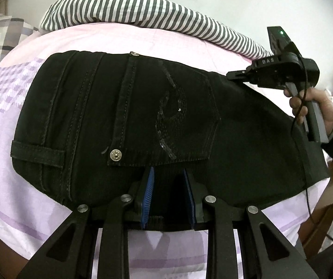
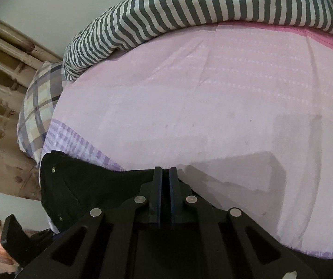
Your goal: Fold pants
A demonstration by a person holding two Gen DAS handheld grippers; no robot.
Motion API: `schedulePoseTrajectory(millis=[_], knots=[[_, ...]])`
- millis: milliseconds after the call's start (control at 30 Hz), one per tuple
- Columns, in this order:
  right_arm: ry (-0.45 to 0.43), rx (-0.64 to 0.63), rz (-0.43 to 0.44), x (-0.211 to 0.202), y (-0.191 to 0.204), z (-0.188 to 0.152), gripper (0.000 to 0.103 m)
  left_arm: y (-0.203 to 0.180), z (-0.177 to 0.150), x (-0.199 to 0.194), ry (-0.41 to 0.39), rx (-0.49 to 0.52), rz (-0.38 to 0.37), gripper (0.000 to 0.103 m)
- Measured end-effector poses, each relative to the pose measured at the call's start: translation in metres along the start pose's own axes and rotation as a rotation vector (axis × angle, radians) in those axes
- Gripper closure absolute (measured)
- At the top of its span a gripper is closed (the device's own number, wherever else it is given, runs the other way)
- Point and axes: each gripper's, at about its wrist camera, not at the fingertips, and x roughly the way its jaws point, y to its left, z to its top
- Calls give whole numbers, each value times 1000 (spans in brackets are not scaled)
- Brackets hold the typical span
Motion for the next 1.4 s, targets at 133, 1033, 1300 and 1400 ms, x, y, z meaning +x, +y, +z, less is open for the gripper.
schedulePoseTrajectory(millis=[133, 1033, 1300, 1400], knots=[[-3, -6, -33, -5, 6, 0, 84, -3, -3, -1, 1, 20, 19, 76], [-246, 222, -175, -90, -75, -105, 72, -4, -20, -15, 14, 59, 62, 76], [-334, 313, -223, -153, -132, -151, 61, -23, -10, -22, 25, 121, 85, 75], [-371, 388, -228, -188, -165, -182, 60, -38, -4, -20, 33, 129, 57, 74]])
